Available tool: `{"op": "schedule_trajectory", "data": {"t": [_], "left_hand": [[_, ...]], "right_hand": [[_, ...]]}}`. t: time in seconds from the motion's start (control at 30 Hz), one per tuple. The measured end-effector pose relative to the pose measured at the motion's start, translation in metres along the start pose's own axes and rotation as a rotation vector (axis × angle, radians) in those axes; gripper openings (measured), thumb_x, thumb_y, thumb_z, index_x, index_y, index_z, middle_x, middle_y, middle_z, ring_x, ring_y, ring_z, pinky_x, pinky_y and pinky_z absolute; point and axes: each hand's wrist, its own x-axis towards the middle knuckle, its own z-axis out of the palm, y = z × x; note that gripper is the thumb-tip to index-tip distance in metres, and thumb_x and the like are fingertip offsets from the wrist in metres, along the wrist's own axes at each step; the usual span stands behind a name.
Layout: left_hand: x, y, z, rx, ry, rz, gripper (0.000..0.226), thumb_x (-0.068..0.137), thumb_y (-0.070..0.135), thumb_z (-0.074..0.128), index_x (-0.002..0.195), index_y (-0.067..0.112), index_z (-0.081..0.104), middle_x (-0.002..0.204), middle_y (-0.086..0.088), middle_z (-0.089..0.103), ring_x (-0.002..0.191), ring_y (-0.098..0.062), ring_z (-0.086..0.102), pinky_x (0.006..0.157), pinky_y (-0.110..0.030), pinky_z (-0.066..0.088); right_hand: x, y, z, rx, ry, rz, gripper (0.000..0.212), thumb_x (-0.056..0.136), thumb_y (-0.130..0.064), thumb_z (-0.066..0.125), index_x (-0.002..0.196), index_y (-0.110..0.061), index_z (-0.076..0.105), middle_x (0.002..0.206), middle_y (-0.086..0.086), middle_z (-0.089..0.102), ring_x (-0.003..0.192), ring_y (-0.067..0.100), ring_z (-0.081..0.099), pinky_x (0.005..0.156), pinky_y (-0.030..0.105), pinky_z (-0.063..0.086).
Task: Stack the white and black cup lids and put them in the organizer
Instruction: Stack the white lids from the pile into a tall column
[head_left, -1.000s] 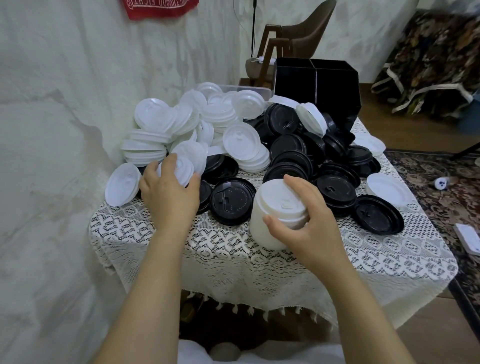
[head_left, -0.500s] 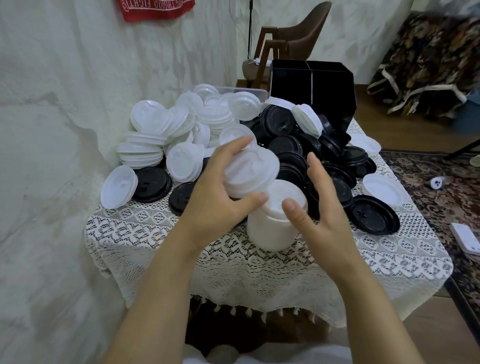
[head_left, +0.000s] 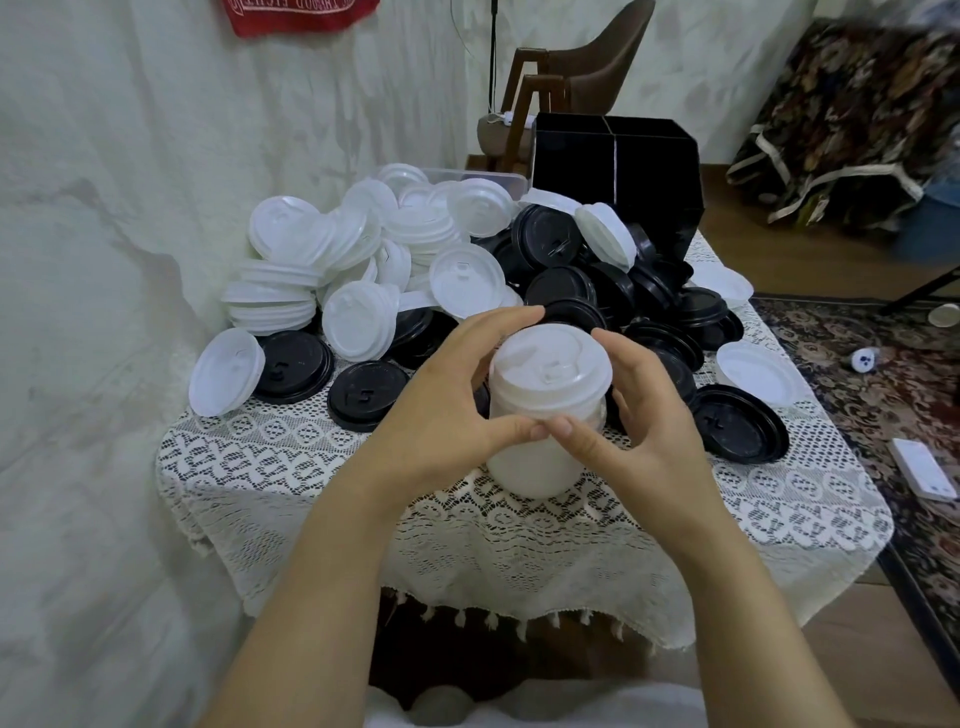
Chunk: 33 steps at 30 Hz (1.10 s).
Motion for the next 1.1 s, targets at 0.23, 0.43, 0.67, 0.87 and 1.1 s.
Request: {"op": "schedule_trajectory", "data": {"t": [0.23,0.43,0.67,0.87,1.1], "left_hand": [[0.0,-0.003,0.001,-0.025,-0.073,-0.026,0.072,0.069,0.012,0.085,0.126,0.04,0.052,0.143,0.012,0.047,0.133,0.003,0.04,0.114,-0.03,0.034],[-0.002,-0.004,0.0,-0.078,-0.075,-0.017,0.048,0.074,0.024,0.072,0.121,0.027,0.062,0.142,0.013,0.048,0.132,0.003,0.041,0.112,-0.031,0.037],[0.0,-0.014,0.002,-0.145,-0.076,-0.046,0.041,0.075,0.033,0.069,0.116,0.029,0.063,0.14,0.007,0.051,0.132,-0.008,0.045,0.11,-0.042,0.039],[0.001,-0.021,-0.001,-0.097,-0.111,-0.075,0.055,0.076,0.037,0.067,0.13,0.034,0.053,0.135,0.008,0.056,0.13,-0.011,0.049,0.11,-0.043,0.039],[0.0,-0.017,-0.001,-0.174,-0.105,-0.058,0.055,0.081,0.014,0.064,0.135,0.013,0.051,0.132,0.003,0.059,0.126,-0.009,0.052,0.107,-0.031,0.042]], "right_hand": [[-0.004,0.004,0.0,-0.018,-0.028,0.036,0.074,0.069,-0.052,0.073,0.133,-0.029,0.045,0.13,-0.02,0.053,0.127,0.003,0.048,0.107,0.036,0.043],[-0.004,0.001,0.003,-0.063,-0.009,-0.004,0.065,0.071,-0.056,0.071,0.13,-0.045,0.047,0.139,-0.018,0.048,0.133,0.008,0.045,0.109,0.042,0.041],[-0.002,0.0,0.01,-0.133,0.027,-0.037,0.058,0.075,-0.045,0.077,0.126,-0.034,0.052,0.13,-0.017,0.045,0.122,-0.008,0.043,0.102,0.014,0.038],[0.0,0.0,0.019,-0.156,0.007,-0.005,0.067,0.07,-0.046,0.073,0.13,-0.036,0.046,0.137,-0.027,0.037,0.126,-0.017,0.034,0.103,0.006,0.032],[0.0,0.009,0.026,-0.145,0.107,-0.031,0.069,0.068,-0.032,0.082,0.129,-0.028,0.05,0.133,-0.022,0.043,0.123,-0.012,0.041,0.103,0.014,0.039]]}}
